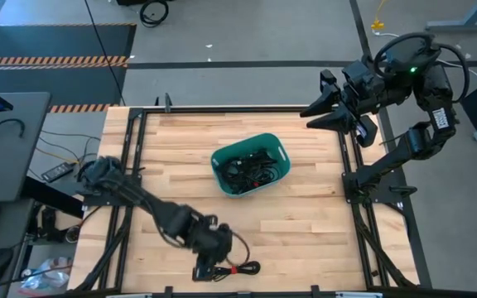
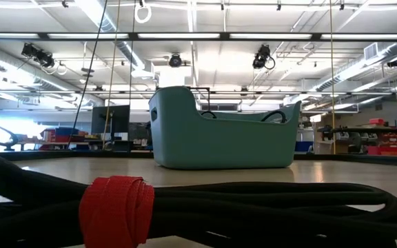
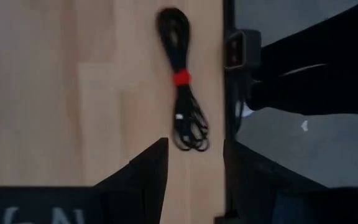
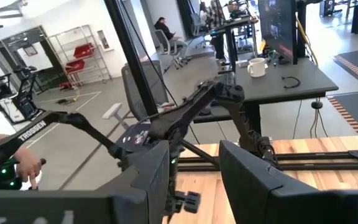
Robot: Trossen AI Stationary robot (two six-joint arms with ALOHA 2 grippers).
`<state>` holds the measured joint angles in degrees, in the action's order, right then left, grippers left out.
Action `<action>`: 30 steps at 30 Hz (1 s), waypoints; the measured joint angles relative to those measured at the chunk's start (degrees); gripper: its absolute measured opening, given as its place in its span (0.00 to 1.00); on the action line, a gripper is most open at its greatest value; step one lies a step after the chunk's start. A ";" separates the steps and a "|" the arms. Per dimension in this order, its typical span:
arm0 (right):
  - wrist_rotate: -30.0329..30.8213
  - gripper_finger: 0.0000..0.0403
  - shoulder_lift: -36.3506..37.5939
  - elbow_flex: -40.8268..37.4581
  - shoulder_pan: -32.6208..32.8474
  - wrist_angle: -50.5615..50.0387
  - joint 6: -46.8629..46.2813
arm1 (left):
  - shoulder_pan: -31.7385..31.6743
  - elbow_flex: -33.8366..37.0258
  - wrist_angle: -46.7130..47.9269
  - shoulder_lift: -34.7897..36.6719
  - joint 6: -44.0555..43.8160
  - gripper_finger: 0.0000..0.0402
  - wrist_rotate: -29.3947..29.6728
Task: Pick and place USB-C Cables
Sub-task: Put the black charger cable into the green bin
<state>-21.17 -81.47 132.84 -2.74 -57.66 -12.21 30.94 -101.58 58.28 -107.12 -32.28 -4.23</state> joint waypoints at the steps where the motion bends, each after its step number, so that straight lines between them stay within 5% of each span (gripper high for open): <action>1: -0.02 0.36 0.00 0.00 0.00 -0.04 0.01 | 0.74 -0.02 -0.65 -0.84 -0.82 0.40 -0.02; 7: -0.02 0.36 0.00 0.00 0.00 -0.10 0.39 | 3.63 -0.01 -3.98 -5.66 -7.60 0.40 -1.05; 15: -0.02 0.36 0.00 0.00 0.00 0.06 0.39 | 3.90 -0.01 -9.89 -8.82 -0.20 0.40 1.63; 30: 0.33 0.36 -0.02 0.00 0.00 0.32 -3.80 | 1.09 0.00 -12.96 -18.68 -2.03 0.40 1.40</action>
<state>-20.84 -81.49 132.84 -2.74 -57.34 -16.01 32.03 -101.58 45.32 -125.79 -34.31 -2.83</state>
